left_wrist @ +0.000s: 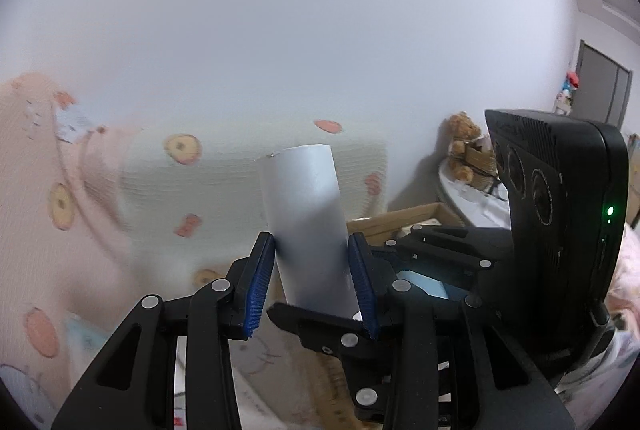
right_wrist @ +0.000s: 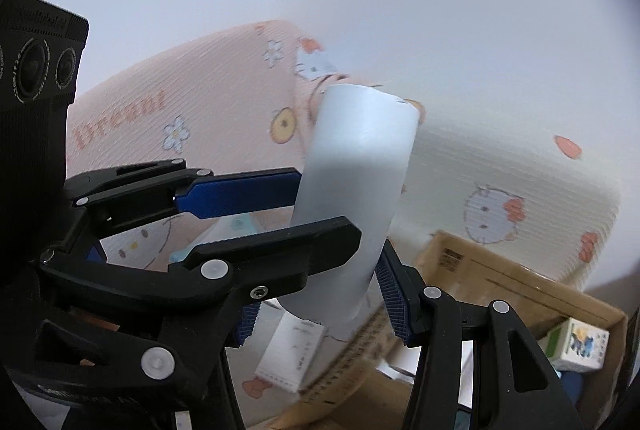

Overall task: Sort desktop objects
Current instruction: 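Carry both held tubes over the cardboard box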

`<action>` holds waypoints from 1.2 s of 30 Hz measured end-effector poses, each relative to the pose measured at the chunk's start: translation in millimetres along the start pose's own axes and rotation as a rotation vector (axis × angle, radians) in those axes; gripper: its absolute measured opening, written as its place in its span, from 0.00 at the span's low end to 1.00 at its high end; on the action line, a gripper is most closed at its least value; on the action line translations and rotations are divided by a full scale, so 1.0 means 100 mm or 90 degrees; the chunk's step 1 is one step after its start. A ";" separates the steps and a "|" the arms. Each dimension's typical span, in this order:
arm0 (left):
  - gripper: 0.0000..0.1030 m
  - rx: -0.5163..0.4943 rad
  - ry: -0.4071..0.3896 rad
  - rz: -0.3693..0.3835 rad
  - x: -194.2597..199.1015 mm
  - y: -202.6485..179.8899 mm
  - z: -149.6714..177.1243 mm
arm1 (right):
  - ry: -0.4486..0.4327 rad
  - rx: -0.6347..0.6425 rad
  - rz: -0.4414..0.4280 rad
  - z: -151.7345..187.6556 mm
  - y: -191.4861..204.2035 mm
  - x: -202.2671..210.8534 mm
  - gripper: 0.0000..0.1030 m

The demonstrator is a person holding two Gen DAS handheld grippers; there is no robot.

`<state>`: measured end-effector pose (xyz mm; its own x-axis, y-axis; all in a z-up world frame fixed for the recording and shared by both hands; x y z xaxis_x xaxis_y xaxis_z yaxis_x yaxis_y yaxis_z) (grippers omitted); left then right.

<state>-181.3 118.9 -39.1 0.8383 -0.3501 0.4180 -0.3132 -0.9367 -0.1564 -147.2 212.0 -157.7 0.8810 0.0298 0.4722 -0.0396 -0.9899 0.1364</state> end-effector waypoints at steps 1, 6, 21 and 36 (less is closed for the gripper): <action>0.41 0.015 0.013 0.012 -0.07 -0.04 0.02 | 0.002 -0.020 0.013 0.01 -0.10 0.02 0.49; 0.41 0.041 0.049 0.043 -0.34 -0.21 0.11 | 0.022 -0.064 0.045 0.10 -0.39 0.02 0.49; 0.40 0.053 0.189 0.101 -1.02 -0.62 0.57 | 0.136 -0.171 0.091 0.64 -1.02 0.01 0.49; 0.39 0.096 0.329 0.064 -1.44 -0.49 1.08 | 0.259 -0.304 0.046 1.25 -1.25 -0.23 0.49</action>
<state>-238.0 215.5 -188.1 0.4676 -0.4273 0.7738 -0.2809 -0.9019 -0.3283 -104.2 317.7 -294.5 0.6217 0.1084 0.7757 -0.3819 -0.8227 0.4211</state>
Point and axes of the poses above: each gripper's, at about its wrist camera, not at the fingertips, and x roughly against the way its jaws point, y to its left, z to its underside, the point moved 10 cm from there along -x, roughly the way its jaws point, and after that the axes turned 9 degrees about -y, right-handed, at the moved point
